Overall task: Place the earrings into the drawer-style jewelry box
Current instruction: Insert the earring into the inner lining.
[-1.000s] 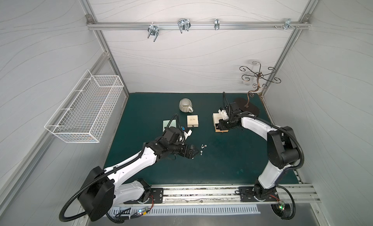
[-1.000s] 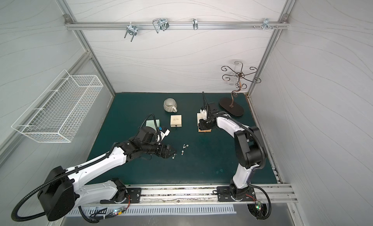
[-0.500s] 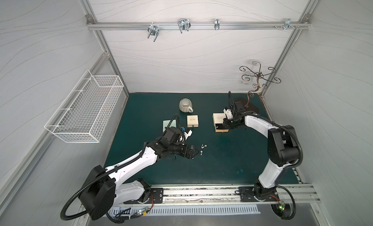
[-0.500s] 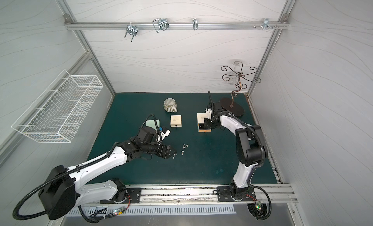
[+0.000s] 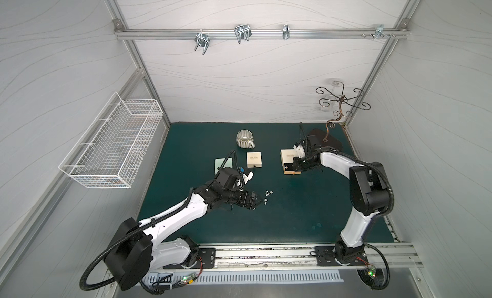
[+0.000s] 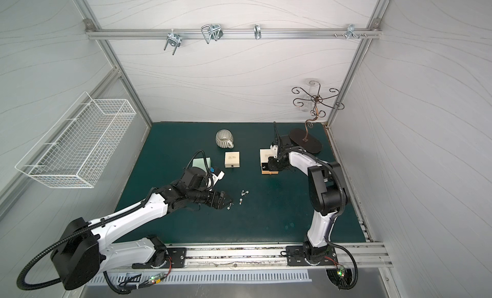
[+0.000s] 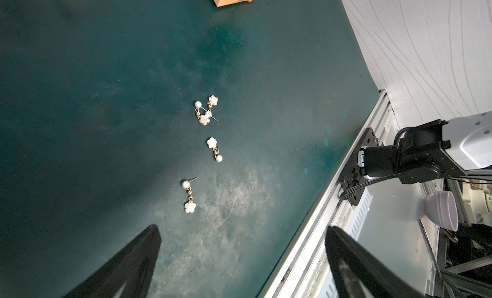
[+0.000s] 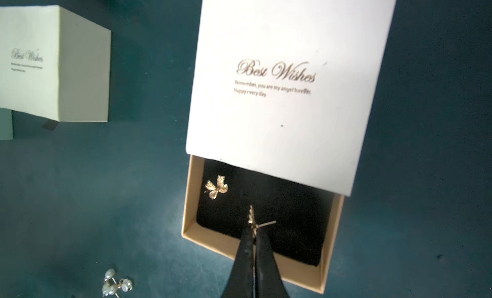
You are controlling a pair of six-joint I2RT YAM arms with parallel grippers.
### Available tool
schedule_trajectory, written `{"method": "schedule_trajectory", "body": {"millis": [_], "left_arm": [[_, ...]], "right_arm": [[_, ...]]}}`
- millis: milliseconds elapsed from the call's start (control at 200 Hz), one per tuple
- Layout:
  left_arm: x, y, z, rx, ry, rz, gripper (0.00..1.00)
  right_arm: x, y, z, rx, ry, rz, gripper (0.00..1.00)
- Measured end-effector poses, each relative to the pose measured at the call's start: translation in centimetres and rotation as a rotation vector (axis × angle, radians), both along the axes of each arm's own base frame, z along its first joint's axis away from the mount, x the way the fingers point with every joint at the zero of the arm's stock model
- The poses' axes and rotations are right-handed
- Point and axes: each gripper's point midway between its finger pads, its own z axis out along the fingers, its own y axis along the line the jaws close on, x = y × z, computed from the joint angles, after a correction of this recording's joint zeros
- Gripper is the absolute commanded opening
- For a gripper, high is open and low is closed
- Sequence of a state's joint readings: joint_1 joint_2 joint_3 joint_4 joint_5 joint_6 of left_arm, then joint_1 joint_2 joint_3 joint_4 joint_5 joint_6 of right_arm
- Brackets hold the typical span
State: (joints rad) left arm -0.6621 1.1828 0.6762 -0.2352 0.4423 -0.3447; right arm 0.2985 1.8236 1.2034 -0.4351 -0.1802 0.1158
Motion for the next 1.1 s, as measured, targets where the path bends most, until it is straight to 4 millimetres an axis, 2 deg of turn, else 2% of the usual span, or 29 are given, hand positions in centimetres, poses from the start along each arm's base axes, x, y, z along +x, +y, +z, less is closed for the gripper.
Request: {"method": "schedule_trajectory", "body": {"millis": [380, 670, 835, 1101], "left_arm": [[0.0, 0.0, 0.0, 0.002, 0.001, 0.000, 0.99], [0.2, -0.1, 0.2, 0.022, 0.013, -0.002, 0.99], [1.7, -0.6, 1.4, 0.034, -0.022, 0.010, 0.99], [5.9, -1.8, 2.3, 0.085, -0.076, 0.077, 0.99]], "right_arm": [[0.6, 0.2, 0.6, 0.011, -0.016, -0.006, 0.14], [0.7, 0.4, 0.8, 0.021, -0.018, -0.013, 0.16], [0.8, 0.6, 1.5, 0.044, -0.026, -0.025, 0.16], [-0.5, 0.2, 5.0, 0.093, -0.117, -0.042, 0.16]]}}
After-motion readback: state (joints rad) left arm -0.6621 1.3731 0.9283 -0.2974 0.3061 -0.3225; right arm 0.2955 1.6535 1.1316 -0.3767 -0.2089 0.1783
